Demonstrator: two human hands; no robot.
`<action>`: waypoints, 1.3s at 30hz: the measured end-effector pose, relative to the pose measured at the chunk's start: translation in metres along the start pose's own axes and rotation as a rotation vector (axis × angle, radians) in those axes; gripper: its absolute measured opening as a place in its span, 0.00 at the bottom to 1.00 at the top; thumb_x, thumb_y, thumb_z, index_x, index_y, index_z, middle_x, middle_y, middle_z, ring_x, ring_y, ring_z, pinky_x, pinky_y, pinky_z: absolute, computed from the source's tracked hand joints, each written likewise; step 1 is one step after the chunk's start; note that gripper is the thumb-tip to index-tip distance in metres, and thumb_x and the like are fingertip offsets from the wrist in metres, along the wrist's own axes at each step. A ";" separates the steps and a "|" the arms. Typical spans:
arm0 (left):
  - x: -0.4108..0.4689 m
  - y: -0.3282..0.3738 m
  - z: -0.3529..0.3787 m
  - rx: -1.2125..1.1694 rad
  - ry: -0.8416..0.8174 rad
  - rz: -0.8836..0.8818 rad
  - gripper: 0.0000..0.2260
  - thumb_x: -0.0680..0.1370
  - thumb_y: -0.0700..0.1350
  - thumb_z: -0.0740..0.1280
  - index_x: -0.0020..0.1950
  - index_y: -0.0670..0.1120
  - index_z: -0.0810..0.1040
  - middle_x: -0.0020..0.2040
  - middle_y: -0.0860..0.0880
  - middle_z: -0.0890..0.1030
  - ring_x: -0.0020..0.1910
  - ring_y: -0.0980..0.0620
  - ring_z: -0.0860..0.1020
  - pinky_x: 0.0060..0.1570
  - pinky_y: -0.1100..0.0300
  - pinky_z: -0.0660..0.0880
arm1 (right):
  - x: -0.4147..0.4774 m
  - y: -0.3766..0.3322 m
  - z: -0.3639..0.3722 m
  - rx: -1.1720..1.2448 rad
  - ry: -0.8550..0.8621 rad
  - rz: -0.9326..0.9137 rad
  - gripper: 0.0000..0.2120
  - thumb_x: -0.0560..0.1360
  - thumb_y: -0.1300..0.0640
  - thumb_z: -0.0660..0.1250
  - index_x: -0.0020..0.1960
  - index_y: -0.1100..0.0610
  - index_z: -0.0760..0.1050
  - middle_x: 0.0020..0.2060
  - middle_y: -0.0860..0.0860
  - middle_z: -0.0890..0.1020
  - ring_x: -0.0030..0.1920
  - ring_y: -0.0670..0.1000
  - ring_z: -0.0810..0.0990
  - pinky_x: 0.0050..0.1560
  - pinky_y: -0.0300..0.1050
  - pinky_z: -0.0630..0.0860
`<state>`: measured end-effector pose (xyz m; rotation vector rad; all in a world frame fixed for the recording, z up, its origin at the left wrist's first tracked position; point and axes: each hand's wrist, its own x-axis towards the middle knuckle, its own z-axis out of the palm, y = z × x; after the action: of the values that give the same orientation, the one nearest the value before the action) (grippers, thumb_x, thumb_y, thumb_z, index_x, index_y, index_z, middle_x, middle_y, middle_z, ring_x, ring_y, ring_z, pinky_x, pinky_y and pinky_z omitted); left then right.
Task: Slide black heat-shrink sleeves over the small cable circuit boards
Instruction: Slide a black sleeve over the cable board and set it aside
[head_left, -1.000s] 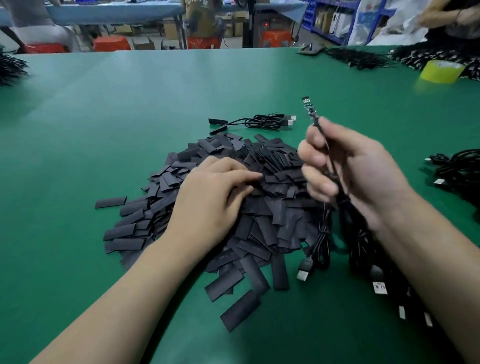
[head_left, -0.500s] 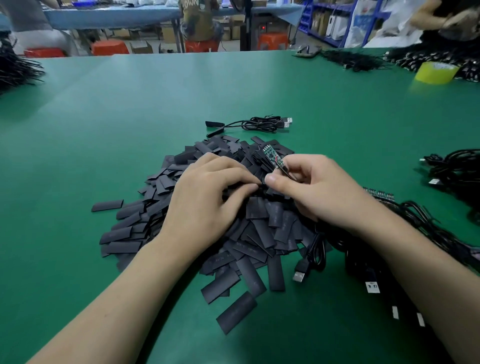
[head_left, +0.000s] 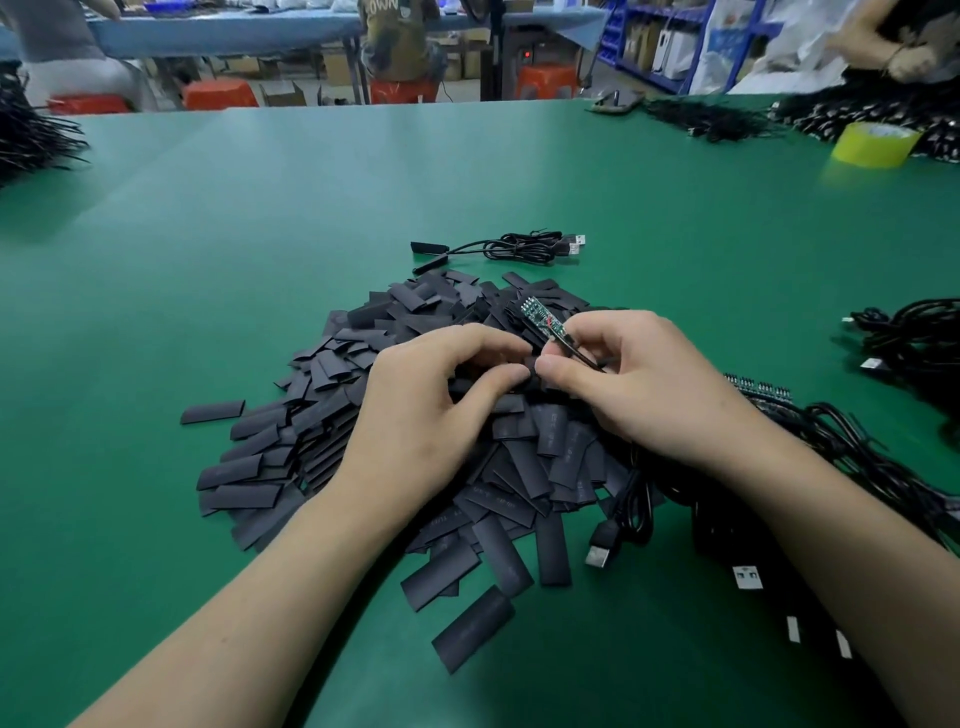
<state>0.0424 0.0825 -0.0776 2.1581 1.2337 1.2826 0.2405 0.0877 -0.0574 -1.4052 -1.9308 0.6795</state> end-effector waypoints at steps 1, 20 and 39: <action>0.000 0.000 -0.001 0.011 -0.002 0.027 0.07 0.77 0.44 0.76 0.53 0.52 0.86 0.46 0.61 0.85 0.48 0.63 0.82 0.47 0.75 0.71 | 0.001 0.001 0.000 0.043 -0.013 0.011 0.11 0.78 0.51 0.70 0.37 0.47 0.76 0.28 0.48 0.72 0.28 0.44 0.66 0.32 0.43 0.63; 0.001 -0.009 -0.004 -0.084 0.140 -0.100 0.07 0.72 0.44 0.79 0.48 0.53 0.88 0.42 0.60 0.85 0.41 0.61 0.81 0.41 0.70 0.71 | -0.002 0.000 -0.015 0.521 -0.319 0.125 0.20 0.85 0.50 0.58 0.37 0.57 0.76 0.26 0.49 0.64 0.19 0.47 0.60 0.19 0.34 0.56; 0.006 -0.010 -0.015 -0.019 0.022 0.042 0.11 0.72 0.43 0.79 0.53 0.50 0.87 0.48 0.59 0.85 0.49 0.62 0.82 0.51 0.73 0.72 | -0.003 0.002 -0.020 0.542 -0.475 0.126 0.18 0.80 0.48 0.59 0.34 0.54 0.72 0.26 0.49 0.62 0.19 0.47 0.61 0.19 0.33 0.56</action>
<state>0.0262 0.0911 -0.0732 2.1725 1.1856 1.3337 0.2572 0.0860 -0.0466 -1.0839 -1.7923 1.5760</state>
